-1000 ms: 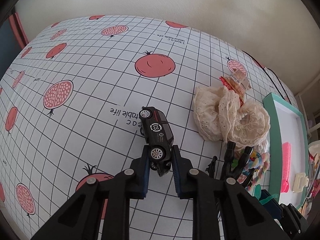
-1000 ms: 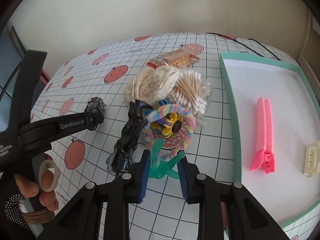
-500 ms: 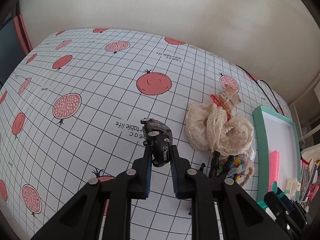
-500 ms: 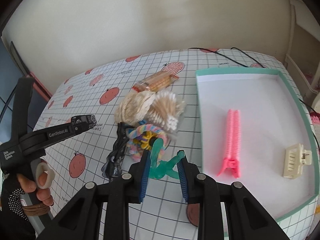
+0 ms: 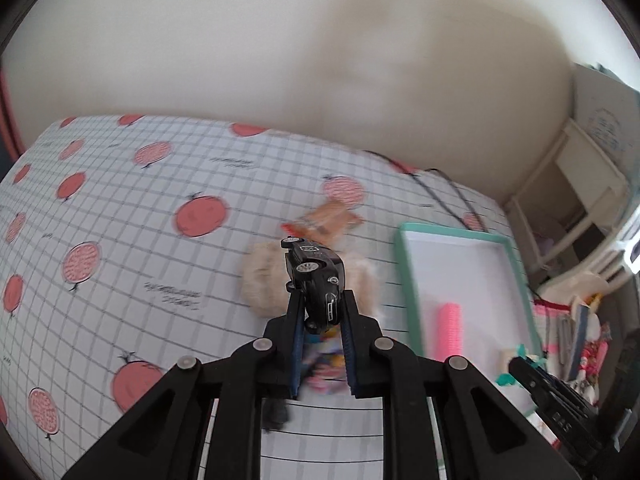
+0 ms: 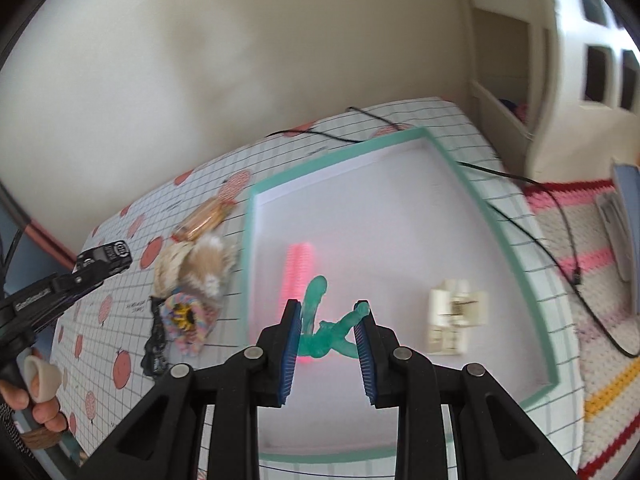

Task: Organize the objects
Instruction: 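Carry the black car in the left tool while the right tool carries the green figure into the tray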

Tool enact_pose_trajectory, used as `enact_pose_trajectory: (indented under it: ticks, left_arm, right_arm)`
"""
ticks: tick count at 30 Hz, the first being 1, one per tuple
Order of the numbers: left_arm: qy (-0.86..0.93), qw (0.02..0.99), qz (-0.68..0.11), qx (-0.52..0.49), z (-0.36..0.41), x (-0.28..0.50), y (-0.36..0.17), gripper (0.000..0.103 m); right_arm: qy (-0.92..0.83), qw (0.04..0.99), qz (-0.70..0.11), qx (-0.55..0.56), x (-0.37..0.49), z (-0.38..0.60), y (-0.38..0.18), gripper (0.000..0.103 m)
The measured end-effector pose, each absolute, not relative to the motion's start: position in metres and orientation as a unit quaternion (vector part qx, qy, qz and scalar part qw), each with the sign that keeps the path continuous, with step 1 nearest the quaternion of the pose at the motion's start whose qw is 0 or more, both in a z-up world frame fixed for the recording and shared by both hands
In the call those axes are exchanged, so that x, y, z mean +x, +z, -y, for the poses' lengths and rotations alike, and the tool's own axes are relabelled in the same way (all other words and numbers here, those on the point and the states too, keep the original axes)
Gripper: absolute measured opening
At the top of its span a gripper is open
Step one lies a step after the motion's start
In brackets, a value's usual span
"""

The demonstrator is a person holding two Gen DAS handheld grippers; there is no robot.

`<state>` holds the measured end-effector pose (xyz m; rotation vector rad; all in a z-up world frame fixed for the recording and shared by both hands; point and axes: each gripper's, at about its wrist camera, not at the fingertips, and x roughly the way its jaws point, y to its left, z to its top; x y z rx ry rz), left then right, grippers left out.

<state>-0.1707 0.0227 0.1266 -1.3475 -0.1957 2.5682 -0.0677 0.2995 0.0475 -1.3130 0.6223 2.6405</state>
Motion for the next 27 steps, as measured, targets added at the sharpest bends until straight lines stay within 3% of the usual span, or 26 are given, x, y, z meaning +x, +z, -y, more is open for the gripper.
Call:
enact_pose_trajectory:
  ticks: [13, 27]
  left_arm:
    - [0.85, 0.241, 0.046, -0.467, -0.134, -0.134, 0.14, 0.018]
    - [0.808, 0.247, 0.008, -0.534, -0.165, -0.123, 0.087, 0.018]
  right_arm:
    - [0.867, 0.125, -0.239, -0.42, -0.023, -0.384, 0.047, 0.029]
    - [0.841, 0.105, -0.219, -0.483, -0.029, -0.377, 0.019, 0.029]
